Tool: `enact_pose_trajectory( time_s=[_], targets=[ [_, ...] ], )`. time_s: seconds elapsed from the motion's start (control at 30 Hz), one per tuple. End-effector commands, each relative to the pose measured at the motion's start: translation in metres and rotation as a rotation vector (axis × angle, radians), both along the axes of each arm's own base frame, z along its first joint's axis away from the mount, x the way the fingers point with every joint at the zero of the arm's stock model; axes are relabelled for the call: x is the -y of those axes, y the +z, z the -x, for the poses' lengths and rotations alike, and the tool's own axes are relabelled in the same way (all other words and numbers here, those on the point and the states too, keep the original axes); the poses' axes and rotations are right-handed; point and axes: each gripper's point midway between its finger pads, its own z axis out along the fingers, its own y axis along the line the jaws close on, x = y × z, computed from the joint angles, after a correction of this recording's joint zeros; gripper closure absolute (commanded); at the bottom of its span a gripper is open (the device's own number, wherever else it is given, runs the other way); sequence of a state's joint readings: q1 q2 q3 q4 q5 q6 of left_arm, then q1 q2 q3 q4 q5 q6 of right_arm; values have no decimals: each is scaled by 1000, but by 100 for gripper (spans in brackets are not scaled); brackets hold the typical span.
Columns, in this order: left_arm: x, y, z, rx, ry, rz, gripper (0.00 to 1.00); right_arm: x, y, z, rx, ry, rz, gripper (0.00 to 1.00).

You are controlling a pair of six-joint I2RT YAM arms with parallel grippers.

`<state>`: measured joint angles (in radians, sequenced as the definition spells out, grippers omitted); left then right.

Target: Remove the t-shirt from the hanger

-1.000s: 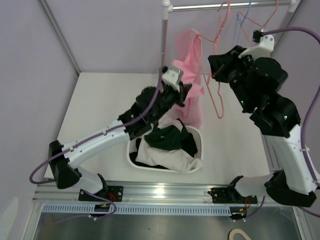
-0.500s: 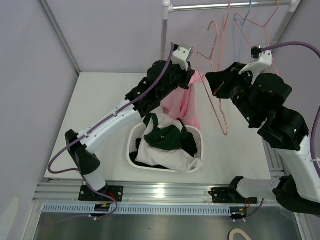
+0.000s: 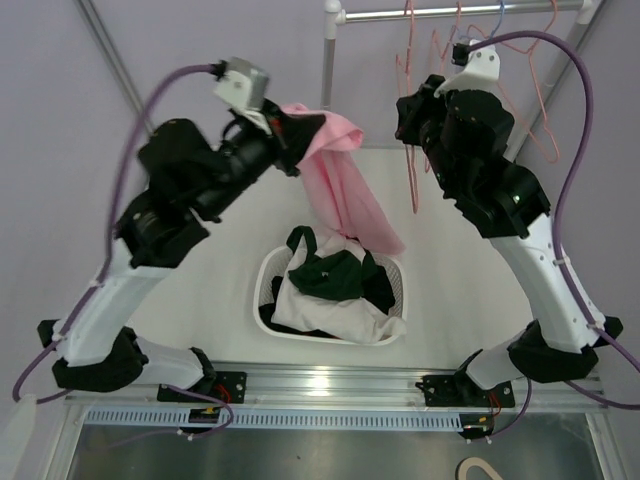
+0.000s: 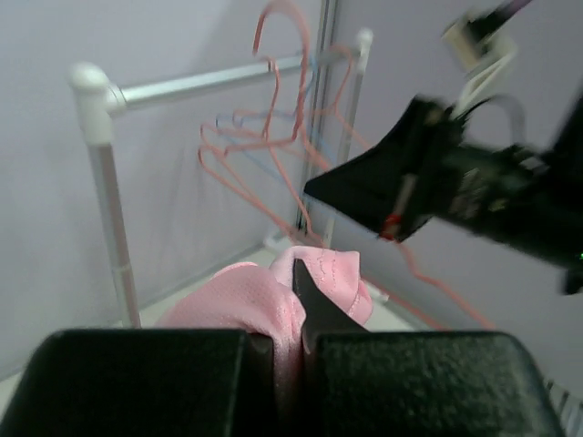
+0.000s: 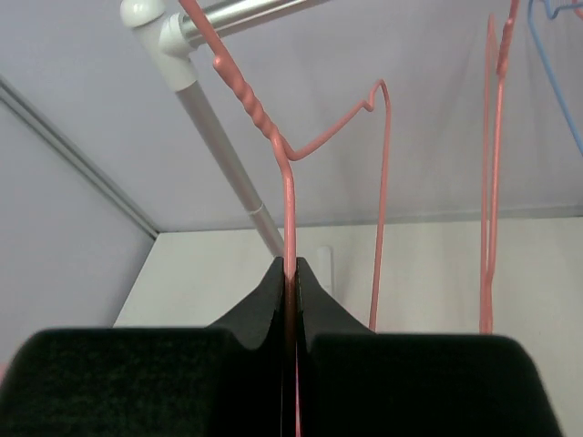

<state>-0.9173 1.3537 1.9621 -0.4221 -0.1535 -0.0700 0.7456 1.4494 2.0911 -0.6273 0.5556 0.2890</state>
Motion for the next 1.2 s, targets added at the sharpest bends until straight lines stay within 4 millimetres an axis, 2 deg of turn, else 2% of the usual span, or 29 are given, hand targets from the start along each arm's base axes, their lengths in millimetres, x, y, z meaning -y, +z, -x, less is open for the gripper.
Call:
enact_pose_trajectory(
  time_s=[0.0, 0.13, 0.2, 0.23, 0.27, 0.3, 0.33, 0.47, 0.5, 0.67, 0.73, 0.83, 0.93, 1.0, 1.07, 1.1, 1.17],
  targets=[
    [-31, 46, 33, 74, -37, 60, 99, 8, 36, -14, 91, -14, -42, 100],
    [-41, 53, 59, 79, -112, 75, 99, 7, 43, -39, 114, -23, -41, 100],
    [-45, 48, 67, 64, -136, 80, 99, 9, 46, -52, 131, -33, -38, 100],
    [-44, 40, 66, 54, -137, 69, 99, 9, 45, -58, 132, -36, -36, 100],
    [-44, 41, 68, 59, -145, 81, 99, 6, 38, -70, 119, -42, -28, 100],
    [-46, 41, 70, 63, -146, 88, 99, 14, 45, -73, 134, -54, -38, 100],
    [-43, 33, 68, 47, -147, 76, 99, 12, 45, -77, 133, -44, -46, 100],
    [-35, 31, 66, 34, -165, 69, 99, 16, 36, -103, 121, -51, -63, 100],
    [-35, 32, 66, 34, -166, 72, 99, 13, 28, -113, 108, -49, -59, 100],
    [-26, 36, 66, 39, -191, 59, 99, 14, 10, -137, 77, -58, -66, 100],
    [-28, 44, 68, 51, -193, 67, 99, 13, -2, -146, 52, -61, -57, 100],
    [-33, 61, 74, 76, -207, 90, 99, 11, -11, -151, 33, -64, -57, 100],
    [-33, 66, 79, 81, -227, 95, 99, 12, -22, -155, 13, -71, -58, 100],
    [-33, 68, 81, 85, -235, 101, 99, 10, -31, -154, -8, -67, -57, 100],
    [-32, 68, 83, 85, -240, 102, 99, 12, -28, -147, 2, -60, -67, 100],
    [-28, 61, 81, 72, -245, 92, 99, 10, -39, -149, -15, -57, -62, 100],
    [-27, 59, 83, 68, -251, 94, 99, 12, -43, -146, -20, -64, -60, 100]
  ],
)
